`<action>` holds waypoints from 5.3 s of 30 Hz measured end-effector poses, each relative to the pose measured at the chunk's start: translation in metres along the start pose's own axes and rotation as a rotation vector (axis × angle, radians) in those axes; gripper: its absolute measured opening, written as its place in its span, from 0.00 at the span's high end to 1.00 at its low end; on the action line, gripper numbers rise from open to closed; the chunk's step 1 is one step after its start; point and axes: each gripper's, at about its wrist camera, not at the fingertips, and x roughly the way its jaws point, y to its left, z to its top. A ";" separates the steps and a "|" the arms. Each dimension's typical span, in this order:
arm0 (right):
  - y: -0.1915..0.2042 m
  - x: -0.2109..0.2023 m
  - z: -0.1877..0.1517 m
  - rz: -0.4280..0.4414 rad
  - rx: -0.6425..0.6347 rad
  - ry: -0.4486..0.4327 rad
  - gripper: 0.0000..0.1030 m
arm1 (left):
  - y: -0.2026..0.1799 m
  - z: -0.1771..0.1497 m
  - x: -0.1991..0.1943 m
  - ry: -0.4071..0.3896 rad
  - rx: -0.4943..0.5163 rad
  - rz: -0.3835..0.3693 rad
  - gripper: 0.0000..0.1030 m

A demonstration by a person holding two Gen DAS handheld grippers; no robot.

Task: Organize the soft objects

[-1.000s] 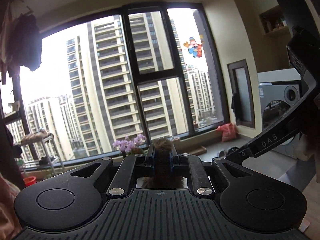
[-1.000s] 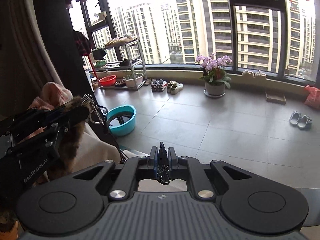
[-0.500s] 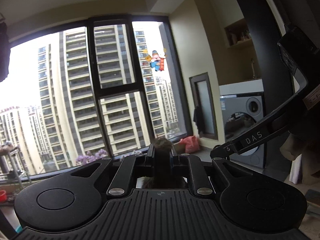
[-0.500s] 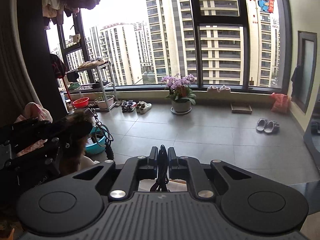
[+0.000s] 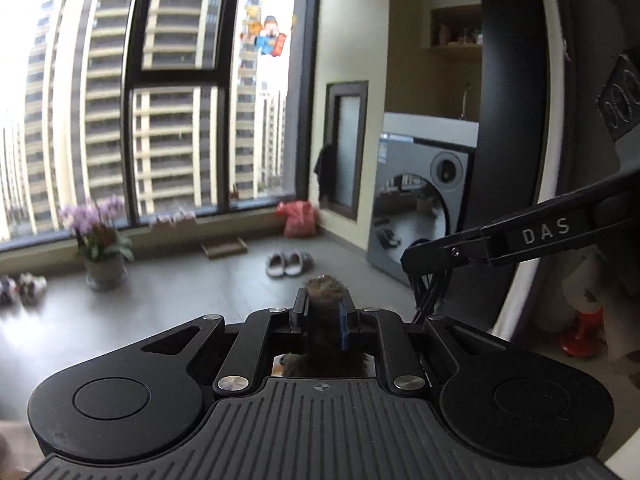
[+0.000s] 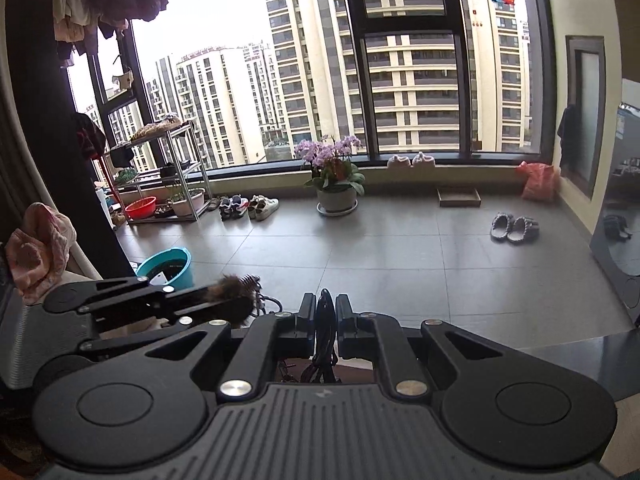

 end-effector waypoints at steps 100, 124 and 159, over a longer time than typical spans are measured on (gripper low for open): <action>0.138 0.089 -0.274 -0.120 -0.092 0.224 0.20 | 0.064 -0.248 -0.131 0.238 -0.211 0.320 0.64; 0.114 0.089 -0.295 -0.174 -0.066 0.104 0.00 | 0.035 -0.247 -0.104 0.213 -0.164 0.471 0.45; 0.114 0.089 -0.295 -0.174 -0.066 0.104 0.00 | 0.036 -0.247 -0.104 0.213 -0.165 0.470 0.45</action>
